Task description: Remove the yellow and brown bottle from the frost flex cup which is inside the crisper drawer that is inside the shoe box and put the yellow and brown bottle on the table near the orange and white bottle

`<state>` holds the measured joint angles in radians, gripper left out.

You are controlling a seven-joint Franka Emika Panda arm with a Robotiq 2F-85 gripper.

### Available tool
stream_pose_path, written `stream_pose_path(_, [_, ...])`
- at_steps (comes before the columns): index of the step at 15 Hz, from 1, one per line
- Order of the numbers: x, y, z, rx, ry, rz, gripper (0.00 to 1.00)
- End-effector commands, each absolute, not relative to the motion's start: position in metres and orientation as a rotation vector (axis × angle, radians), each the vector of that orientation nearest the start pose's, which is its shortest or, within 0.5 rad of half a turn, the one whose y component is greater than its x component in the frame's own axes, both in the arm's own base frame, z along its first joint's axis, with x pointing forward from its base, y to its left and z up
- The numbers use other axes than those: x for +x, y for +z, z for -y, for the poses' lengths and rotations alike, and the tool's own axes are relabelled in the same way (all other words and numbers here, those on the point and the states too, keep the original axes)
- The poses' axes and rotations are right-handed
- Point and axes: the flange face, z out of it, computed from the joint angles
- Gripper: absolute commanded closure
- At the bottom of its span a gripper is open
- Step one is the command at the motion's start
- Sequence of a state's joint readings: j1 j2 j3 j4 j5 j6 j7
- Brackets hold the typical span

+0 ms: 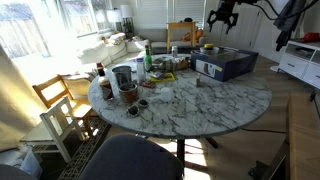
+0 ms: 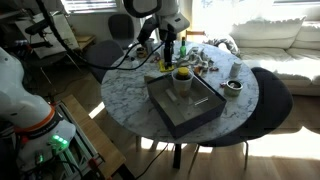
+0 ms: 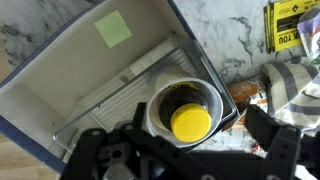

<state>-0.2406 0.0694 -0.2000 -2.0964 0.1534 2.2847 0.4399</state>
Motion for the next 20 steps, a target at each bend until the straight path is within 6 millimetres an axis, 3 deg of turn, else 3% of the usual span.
stream_pose_path(1, [0.537,0.384,0.257,-2.658,-0.178,-1.502,0.0])
stream_pose_path(9, [0.565,0.357,0.27,-2.646,-0.163,-1.557,0.0])
stream_pose_path(20, [0.579,0.327,0.277,-2.636,-0.106,-1.585,0.0])
